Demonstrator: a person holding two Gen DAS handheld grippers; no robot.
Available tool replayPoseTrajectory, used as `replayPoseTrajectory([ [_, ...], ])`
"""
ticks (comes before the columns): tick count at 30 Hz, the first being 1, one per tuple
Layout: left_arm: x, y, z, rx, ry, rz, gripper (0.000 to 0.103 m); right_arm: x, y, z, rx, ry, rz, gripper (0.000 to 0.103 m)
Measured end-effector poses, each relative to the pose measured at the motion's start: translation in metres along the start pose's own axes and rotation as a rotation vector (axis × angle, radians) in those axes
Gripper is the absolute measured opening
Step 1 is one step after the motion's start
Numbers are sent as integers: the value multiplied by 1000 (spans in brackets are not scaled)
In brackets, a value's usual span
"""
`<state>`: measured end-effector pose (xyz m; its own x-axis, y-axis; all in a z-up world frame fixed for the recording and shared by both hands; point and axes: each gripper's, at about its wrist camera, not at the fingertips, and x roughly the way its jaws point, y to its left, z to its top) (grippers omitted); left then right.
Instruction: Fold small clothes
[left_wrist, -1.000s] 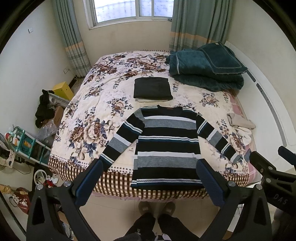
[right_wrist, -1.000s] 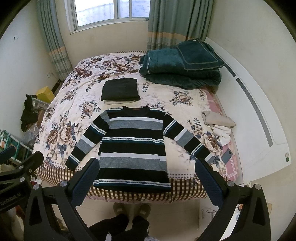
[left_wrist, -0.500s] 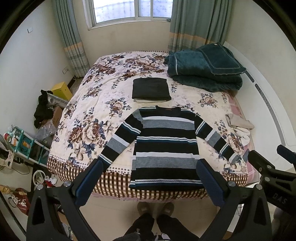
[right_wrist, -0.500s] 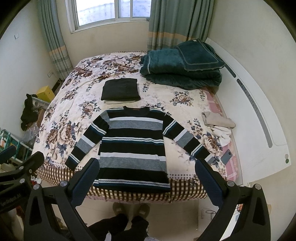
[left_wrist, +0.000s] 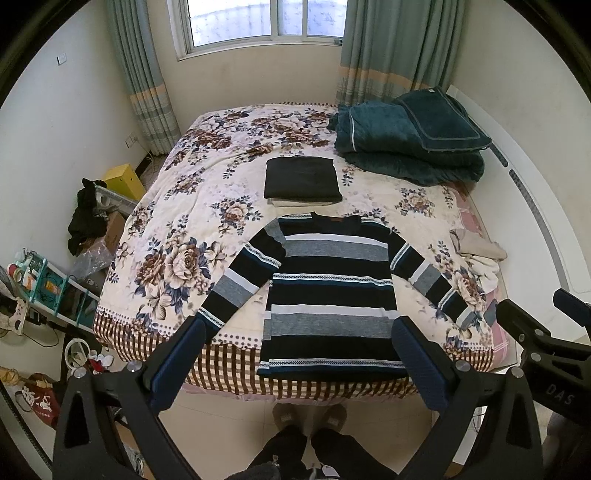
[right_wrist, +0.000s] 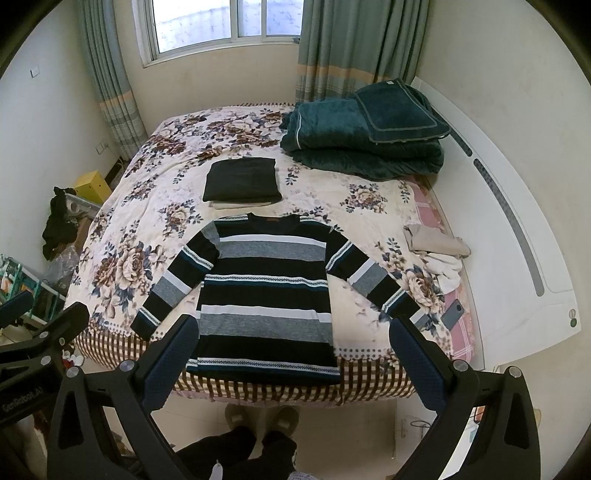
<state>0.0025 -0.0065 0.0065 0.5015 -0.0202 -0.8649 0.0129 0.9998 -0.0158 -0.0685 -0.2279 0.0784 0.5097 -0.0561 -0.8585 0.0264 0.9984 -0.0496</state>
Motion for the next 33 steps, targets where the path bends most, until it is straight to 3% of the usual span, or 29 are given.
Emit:
replayPoseTrajectory([
  [28, 6, -4, 11, -9, -10, 4, 103, 7, -1, 2, 0, 3, 3, 103],
  [33, 27, 0, 22, 9, -45, 48, 103, 21, -2, 8, 29, 30, 18, 103],
])
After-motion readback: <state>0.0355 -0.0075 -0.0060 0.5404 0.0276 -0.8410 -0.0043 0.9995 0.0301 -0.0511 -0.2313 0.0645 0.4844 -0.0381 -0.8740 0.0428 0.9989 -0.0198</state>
